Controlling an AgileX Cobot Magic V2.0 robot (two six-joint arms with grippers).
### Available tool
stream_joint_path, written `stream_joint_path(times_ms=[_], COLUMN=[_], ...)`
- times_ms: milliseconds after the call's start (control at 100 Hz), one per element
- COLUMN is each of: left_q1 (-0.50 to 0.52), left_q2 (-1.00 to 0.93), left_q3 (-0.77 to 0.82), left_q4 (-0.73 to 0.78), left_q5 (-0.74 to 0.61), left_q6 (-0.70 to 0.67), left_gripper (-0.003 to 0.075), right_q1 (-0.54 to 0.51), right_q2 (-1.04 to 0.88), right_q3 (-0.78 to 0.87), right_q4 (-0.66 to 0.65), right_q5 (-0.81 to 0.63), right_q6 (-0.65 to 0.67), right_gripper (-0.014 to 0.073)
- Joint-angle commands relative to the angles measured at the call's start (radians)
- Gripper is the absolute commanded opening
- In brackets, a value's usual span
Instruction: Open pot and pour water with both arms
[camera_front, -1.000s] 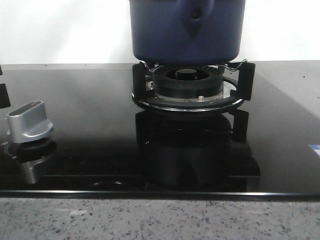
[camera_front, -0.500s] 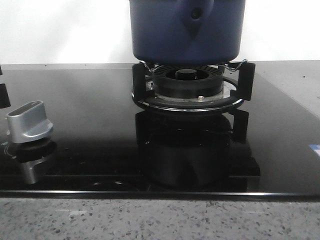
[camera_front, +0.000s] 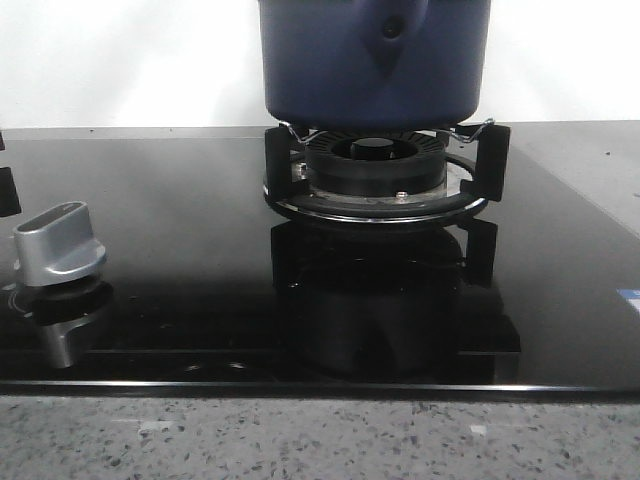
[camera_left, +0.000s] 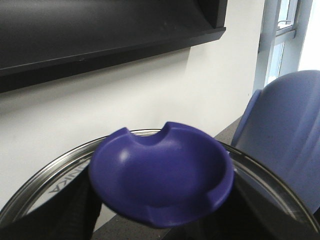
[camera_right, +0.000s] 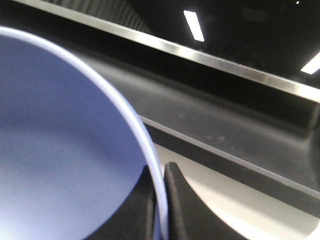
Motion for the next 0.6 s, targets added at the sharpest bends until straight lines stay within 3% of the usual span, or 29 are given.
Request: stream_joint_path(times_ms=[0, 590], left_q1=[0.003, 0.003], left_q2=[-0.052, -0.052], left_q3=[-0.039, -0.039], left_q4=[-0.093, -0.093], left_q5=[0.004, 0.004], left_q6=[-0.013, -0.013], left_gripper=[0.0221, 0.0221], right_q1=[0.000, 0.000], right_q2=[-0.046, -0.046], right_q3=[-0.024, -0.024], right_q4=[0.000, 0.000], right_q5=[-0.097, -0.137], right_q6=[-0.008, -0.008], right_gripper=[-0.0047, -0.0047])
